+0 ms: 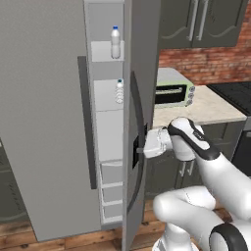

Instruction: Take the bottled waters from the counter and place them in the freezer to freeze. Close the freezer door after placing the bottles.

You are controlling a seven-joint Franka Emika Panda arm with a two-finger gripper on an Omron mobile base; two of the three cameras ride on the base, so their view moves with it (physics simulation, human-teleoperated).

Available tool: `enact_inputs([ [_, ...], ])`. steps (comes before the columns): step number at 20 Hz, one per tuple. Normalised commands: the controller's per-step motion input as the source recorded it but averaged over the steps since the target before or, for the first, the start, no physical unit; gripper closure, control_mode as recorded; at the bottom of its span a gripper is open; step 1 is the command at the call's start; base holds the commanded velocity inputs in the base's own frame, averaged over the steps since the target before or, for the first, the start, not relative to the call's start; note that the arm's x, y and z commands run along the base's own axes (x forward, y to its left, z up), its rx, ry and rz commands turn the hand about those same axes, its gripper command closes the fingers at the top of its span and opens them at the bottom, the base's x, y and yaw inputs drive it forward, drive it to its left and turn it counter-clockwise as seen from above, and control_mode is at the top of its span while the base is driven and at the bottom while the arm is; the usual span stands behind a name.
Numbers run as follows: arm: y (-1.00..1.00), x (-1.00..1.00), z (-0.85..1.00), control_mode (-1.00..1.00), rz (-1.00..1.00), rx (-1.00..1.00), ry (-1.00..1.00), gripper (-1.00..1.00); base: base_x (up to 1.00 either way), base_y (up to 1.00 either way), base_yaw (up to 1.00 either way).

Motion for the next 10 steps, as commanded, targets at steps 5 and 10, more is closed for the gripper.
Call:
enact_inputs([
  [5,0.64,0.49,0.00,-1.00,-0.17,-0.06,0.06,-1.00,0.00,0.00,0.00],
  [10,0.32,0.37,0.00,-1.00,-0.17,0.00,0.01,-1.00,0.00,0.00,0.00],
])
